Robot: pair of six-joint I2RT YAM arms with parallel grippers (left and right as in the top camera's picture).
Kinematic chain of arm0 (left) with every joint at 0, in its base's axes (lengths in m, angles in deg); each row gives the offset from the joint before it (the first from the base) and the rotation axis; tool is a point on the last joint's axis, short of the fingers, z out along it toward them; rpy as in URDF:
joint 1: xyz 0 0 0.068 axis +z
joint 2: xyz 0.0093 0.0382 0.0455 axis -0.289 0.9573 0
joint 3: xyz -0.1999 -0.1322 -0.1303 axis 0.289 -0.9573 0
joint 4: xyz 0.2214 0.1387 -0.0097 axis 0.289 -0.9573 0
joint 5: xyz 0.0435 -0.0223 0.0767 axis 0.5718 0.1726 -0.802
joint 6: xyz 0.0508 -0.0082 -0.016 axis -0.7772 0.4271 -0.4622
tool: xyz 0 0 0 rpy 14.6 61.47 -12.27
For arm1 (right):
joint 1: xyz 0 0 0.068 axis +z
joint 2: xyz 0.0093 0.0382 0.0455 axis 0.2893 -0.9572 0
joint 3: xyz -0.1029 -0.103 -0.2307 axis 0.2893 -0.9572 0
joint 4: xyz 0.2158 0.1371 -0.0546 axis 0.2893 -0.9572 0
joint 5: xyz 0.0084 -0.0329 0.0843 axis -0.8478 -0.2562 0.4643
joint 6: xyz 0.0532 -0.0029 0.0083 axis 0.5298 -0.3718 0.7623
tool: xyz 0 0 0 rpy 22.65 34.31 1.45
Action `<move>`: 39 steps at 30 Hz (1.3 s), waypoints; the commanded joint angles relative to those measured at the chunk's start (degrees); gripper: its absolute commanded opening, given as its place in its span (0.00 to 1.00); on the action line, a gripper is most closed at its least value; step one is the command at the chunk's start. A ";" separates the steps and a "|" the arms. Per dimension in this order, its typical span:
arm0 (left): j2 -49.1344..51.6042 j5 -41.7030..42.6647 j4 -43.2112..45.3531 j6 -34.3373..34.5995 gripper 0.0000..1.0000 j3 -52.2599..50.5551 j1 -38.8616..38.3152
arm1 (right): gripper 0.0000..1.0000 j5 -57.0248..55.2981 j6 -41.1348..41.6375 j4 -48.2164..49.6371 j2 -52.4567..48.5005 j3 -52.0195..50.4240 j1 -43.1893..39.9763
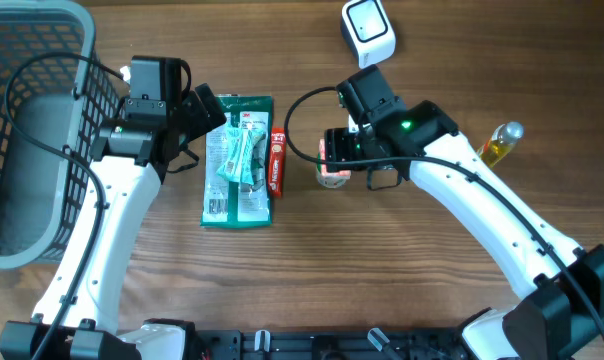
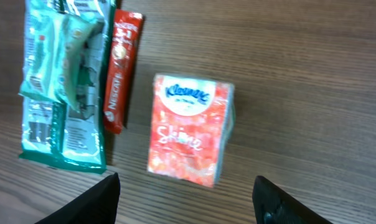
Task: Scan the item barcode
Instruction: 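Lower the right gripper onto the Kleenex pack beside the green jar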
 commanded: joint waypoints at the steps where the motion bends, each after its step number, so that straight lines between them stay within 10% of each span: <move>1: -0.22 -0.37 -0.04 -0.07 1.00 0.72 0.20 | 0.66 4.70 -4.33 0.70 -0.50 -0.61 -2.67; 5: -0.22 -0.37 -0.02 -0.07 1.00 0.72 0.20 | 0.51 10.51 -4.81 1.03 -0.61 -0.72 -6.47; 28: -0.22 -0.37 -0.02 -0.07 1.00 0.72 0.20 | 0.38 18.78 -4.76 5.16 -8.24 -4.35 -6.80; 34: -0.22 -0.37 -0.02 -0.07 1.00 0.70 0.20 | 0.16 18.56 -4.72 5.38 -8.22 -4.35 -6.80; 39: -0.22 -0.37 -0.02 -0.07 1.00 0.72 0.20 | 0.25 18.38 -4.68 6.14 -8.20 -4.33 -6.80</move>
